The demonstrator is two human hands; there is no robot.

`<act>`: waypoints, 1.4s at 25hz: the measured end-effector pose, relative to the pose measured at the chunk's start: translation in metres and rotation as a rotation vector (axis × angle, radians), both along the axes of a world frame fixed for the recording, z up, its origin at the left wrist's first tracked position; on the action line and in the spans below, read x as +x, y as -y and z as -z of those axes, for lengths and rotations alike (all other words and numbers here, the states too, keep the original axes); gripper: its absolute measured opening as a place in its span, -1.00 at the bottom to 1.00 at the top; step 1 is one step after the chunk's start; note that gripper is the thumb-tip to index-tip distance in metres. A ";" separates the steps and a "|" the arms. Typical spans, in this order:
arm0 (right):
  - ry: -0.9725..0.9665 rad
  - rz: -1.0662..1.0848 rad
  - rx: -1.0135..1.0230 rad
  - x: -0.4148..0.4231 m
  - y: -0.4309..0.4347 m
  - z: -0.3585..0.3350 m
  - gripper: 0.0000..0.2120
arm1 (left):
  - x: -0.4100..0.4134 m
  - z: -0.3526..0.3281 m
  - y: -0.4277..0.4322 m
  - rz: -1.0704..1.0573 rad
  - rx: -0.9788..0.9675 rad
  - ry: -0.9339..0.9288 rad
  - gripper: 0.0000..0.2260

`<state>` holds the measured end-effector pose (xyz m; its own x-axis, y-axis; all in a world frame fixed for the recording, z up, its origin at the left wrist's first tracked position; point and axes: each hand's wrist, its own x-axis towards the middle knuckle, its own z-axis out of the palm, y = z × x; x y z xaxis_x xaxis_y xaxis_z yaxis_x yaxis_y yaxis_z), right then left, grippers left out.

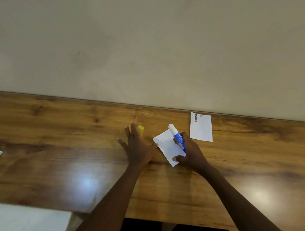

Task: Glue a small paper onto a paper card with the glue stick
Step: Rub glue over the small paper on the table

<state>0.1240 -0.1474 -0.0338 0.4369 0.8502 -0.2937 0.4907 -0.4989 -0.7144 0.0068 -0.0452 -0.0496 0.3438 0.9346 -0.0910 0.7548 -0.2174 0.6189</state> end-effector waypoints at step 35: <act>-0.643 0.463 0.558 -0.015 -0.036 0.023 -0.86 | -0.021 0.032 0.006 0.144 0.241 -0.038 -0.22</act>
<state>0.1091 -0.1110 -0.0564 0.6606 0.7235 -0.2001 -0.2363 -0.0526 -0.9703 -0.0145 -0.0513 -0.0818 0.4754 0.8725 0.1125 0.7271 -0.4617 0.5080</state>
